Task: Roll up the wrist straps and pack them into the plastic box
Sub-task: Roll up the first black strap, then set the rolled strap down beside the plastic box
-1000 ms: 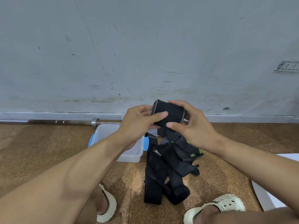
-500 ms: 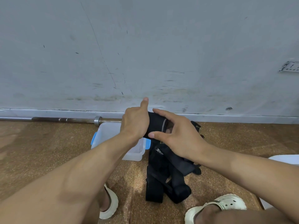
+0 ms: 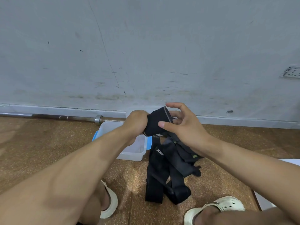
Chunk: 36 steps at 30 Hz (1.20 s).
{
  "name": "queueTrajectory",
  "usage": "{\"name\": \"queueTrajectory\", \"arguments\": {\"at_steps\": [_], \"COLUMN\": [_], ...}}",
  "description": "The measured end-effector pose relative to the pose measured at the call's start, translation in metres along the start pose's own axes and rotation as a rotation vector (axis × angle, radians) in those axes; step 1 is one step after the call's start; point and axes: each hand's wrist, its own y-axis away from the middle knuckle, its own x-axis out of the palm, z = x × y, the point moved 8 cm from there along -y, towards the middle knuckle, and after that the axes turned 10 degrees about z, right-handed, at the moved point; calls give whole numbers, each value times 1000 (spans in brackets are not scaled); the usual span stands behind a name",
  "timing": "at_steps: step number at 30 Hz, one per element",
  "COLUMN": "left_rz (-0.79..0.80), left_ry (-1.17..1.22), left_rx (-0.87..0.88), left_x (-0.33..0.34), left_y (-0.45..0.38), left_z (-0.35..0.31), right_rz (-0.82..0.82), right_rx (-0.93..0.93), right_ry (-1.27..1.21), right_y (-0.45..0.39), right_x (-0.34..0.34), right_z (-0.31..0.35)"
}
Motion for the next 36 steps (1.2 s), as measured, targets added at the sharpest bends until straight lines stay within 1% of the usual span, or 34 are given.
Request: {"name": "queueTrajectory", "arguments": {"at_steps": [1, 3, 4, 5, 8, 10, 12, 14, 16, 18, 20, 24, 26, 27, 29, 32, 34, 36], "left_rz": [18, -11, 7, 63, 265, 331, 363, 358, 318, 276, 273, 361, 369, 359, 323, 217, 149, 120], "left_ry": [-29, -40, -34, -20, -29, -28, 41, 95, 136, 157, 149, 100, 86, 74, 53, 45, 44, 26], "left_rx": [34, 152, 213, 248, 228, 185, 136, 112, 104, 102, 96, 75, 75, 77, 75, 43, -2, -47], "left_x": [-1, -9, -9, -6, 7, 11, 12, 12, 10, 8, 4, 0, -4, -6, -13, -26, -36, -46], "left_y": [0, 2, 4, 5, 8, 9, 8, 5, 3, 1, -1, 4, 7, 9, 10, 11, 10, 7], "left_z": [-1, -8, -13, -16, -12, -4, 3, 7, 9, 10, 12, 16, 17, 17, 22, 42, 60, 79], "right_rz": [19, 100, 137, 160, 153, 93, 35, 22, 56, 153, 287, 494, 560, 567, 517, 452, 452, 490], "right_rx": [25, 57, 67, 74, 87, 94, 105, 125, 173, 248, 295, 349, 373, 370, 336, 341, 379, 424], "right_ry": [-14, 5, 14, 23, 34, -11, -106, -206, -265, -261, -194, -137, -108, -109, -142, -162, -132, -79], "right_y": [-1, -2, -2, -2, -5, -10, -15, -18, -19, -18, -17, -15, -13, -13, -18, -28, -36, -46], "right_x": [-2, -2, -2, -2, -6, -13, -17, -15, -9, 2, 14, 28, 32, 35, 39, 56, 72, 89], "right_z": [-1, -1, -1, -2, -6, -13, -22, -30, -36, -42, -47, -49, -53, -55, -60, -71, -80, -87]}}
